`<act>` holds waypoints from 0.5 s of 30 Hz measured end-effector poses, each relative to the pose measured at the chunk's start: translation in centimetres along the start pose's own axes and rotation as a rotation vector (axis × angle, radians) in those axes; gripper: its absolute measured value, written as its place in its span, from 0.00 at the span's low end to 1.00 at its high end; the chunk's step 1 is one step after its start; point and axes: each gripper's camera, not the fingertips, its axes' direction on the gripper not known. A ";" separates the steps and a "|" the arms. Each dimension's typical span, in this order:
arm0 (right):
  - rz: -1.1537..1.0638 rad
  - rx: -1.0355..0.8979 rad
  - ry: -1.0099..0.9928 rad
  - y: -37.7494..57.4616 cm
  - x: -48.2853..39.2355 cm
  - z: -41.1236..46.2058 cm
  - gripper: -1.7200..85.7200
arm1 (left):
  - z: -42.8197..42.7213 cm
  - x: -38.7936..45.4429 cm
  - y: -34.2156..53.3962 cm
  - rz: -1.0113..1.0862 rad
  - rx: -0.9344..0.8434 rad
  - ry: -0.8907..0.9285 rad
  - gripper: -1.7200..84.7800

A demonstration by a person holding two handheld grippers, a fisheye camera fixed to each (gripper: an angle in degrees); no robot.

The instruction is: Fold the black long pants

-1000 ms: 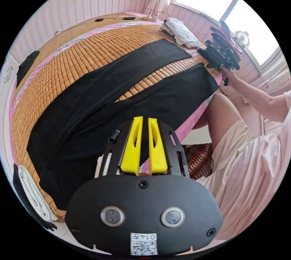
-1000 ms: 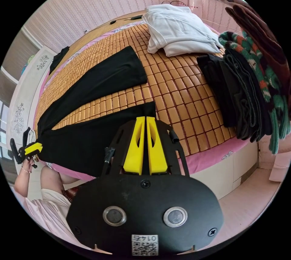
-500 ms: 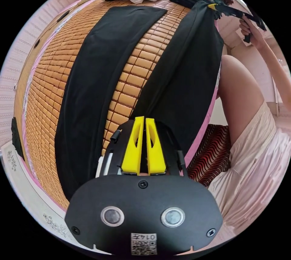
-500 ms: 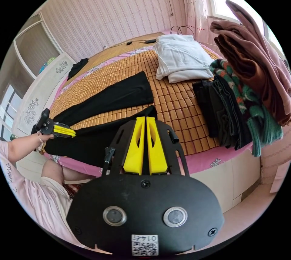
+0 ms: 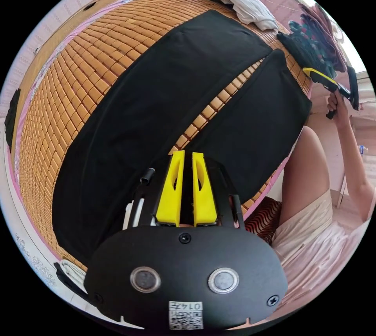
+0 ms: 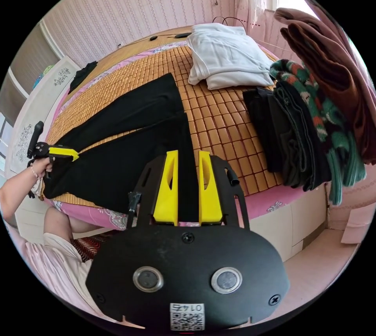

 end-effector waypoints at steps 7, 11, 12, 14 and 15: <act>0.225 -0.066 -0.113 7.4 0.3 0.5 0.12 | -3.2 0.9 6.6 0.099 0.125 -0.011 0.07; 0.277 -0.082 -0.155 7.3 -1.0 1.4 0.06 | -0.9 1.2 11.5 0.089 0.051 0.050 0.07; 0.278 -0.083 -0.163 7.2 -1.2 1.3 0.05 | -0.4 1.1 12.2 0.076 0.038 0.058 0.07; 0.251 -0.074 -0.120 7.0 -2.4 0.4 0.04 | 0.5 0.2 14.7 0.014 0.028 0.091 0.08; 0.246 -0.073 -0.099 6.9 -2.6 0.2 0.04 | 0.6 0.0 15.3 0.003 0.031 0.096 0.08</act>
